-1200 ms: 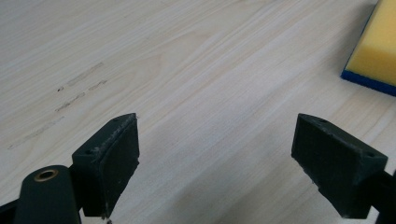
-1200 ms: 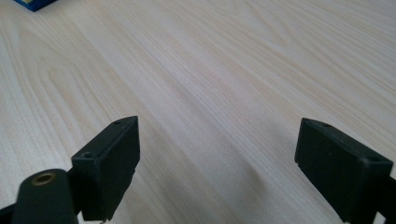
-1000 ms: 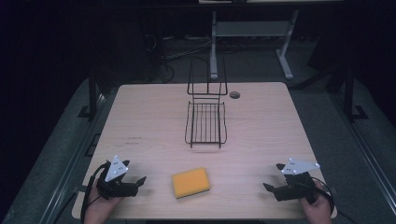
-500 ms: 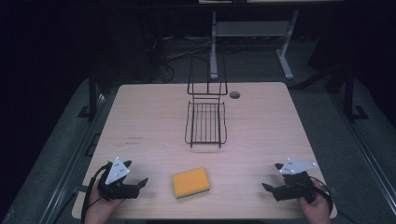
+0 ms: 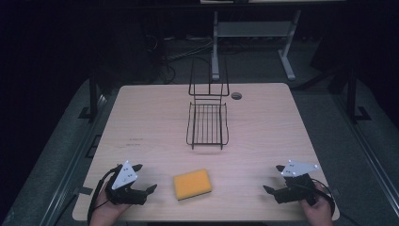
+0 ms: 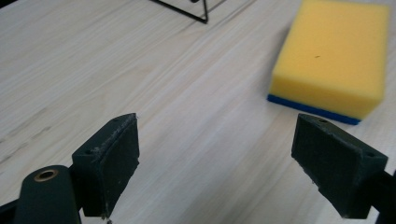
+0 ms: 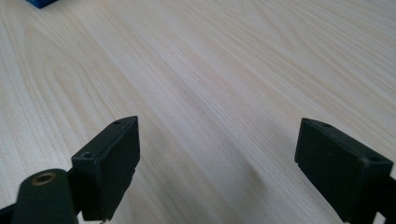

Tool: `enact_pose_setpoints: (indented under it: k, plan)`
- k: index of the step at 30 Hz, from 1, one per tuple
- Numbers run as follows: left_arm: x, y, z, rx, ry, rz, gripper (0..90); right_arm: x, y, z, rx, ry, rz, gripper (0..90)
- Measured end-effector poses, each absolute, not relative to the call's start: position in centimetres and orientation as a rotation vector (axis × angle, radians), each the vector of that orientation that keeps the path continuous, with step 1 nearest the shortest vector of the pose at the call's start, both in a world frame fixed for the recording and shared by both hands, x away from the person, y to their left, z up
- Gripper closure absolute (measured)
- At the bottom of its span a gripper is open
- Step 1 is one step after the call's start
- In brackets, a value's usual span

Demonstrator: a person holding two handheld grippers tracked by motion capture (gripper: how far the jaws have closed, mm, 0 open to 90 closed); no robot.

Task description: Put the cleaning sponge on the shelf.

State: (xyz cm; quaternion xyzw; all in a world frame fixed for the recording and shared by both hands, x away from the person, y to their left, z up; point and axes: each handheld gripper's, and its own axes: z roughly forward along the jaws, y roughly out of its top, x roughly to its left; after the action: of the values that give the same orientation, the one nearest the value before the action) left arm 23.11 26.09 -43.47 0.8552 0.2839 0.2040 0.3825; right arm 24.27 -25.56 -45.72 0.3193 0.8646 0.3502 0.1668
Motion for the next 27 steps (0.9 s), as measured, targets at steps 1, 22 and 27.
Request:
enact_pose_setpoints:
  k: [1,22,27]
  plan:
    - [23.1,26.1,-43.5,2.181,0.724,0.52,14.5,24.3,-25.6,-45.7,0.909,2.461,0.997,13.8]
    - [23.0,23.3,-43.1,2.244,0.597,0.431,13.7,23.9,-25.4,-45.4,0.888,2.451,0.994,13.8]
    - [23.1,22.4,-42.7,2.259,0.56,0.409,13.6,23.8,-25.5,-45.4,0.88,2.448,0.995,13.8]
